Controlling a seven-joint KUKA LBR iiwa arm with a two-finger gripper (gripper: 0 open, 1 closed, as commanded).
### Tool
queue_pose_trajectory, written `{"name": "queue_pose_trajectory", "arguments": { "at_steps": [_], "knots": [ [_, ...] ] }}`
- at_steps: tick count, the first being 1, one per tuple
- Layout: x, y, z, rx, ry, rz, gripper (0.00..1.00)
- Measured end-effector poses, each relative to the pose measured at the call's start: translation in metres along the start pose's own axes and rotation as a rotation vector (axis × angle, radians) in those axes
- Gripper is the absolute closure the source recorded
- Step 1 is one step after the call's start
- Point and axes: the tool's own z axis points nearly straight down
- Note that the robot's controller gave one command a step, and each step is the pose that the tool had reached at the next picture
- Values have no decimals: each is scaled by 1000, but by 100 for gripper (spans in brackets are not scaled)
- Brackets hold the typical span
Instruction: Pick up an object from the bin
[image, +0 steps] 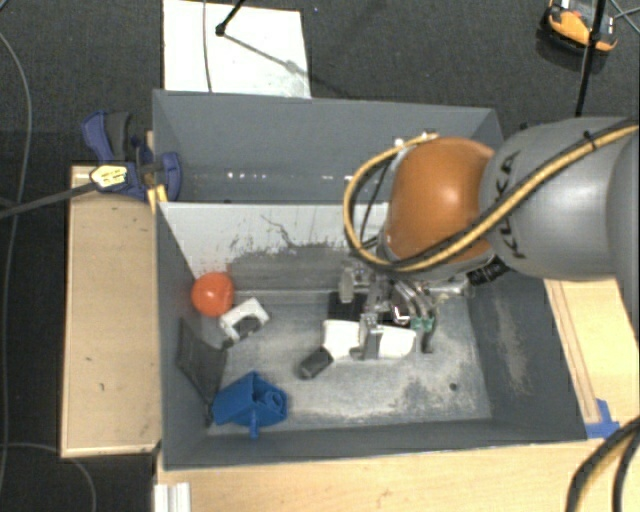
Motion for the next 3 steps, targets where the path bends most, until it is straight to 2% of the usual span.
{"name": "queue_pose_trajectory", "arguments": {
  "at_steps": [1,2,3],
  "knots": [
    [-10,-27,65,0,0,-14,0],
    [8,-26,68,-1,-3,71,100],
    [8,-26,68,-1,-2,72,100]
  ]
}}
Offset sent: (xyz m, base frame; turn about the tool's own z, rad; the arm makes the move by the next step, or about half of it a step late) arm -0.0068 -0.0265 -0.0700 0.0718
